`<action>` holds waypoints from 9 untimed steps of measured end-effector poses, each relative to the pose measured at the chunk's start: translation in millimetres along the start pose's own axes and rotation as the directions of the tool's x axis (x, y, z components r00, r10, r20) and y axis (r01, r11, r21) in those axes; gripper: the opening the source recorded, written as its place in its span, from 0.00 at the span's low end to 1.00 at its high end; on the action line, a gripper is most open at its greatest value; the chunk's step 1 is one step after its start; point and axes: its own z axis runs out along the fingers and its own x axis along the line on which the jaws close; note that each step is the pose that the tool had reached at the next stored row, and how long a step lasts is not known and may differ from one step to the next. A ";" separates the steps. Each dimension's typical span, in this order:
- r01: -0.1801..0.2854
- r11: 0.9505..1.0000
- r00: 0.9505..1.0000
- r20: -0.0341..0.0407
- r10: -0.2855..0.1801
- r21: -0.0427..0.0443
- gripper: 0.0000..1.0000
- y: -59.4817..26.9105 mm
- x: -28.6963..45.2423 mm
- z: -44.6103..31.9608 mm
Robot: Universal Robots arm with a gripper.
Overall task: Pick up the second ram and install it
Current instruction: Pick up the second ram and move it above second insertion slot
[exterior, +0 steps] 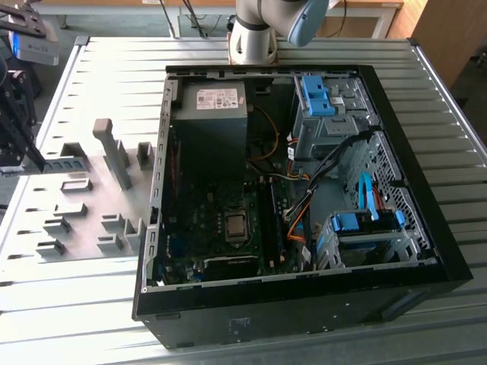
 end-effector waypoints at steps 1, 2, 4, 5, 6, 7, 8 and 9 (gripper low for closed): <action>0.000 1.000 1.000 0.000 0.000 0.000 0.14 0.0 0.0 -1.5; 0.000 1.000 1.000 0.000 0.000 0.000 0.14 0.1 -0.1 -2.9; 0.000 1.000 1.000 0.000 0.000 0.000 0.14 0.1 -0.2 -5.7; 0.000 1.000 1.000 0.000 0.000 0.000 0.14 0.2 -0.2 -7.2; 0.000 1.000 1.000 0.000 0.000 0.000 0.14 0.2 -0.2 -8.8; 0.000 1.000 1.000 0.000 0.000 0.000 0.14 0.2 -0.3 -10.2; 0.000 1.000 1.000 0.000 0.000 0.000 0.14 0.3 -0.3 -11.6; 0.000 1.000 1.000 0.000 0.000 0.000 0.14 0.3 -0.3 -13.1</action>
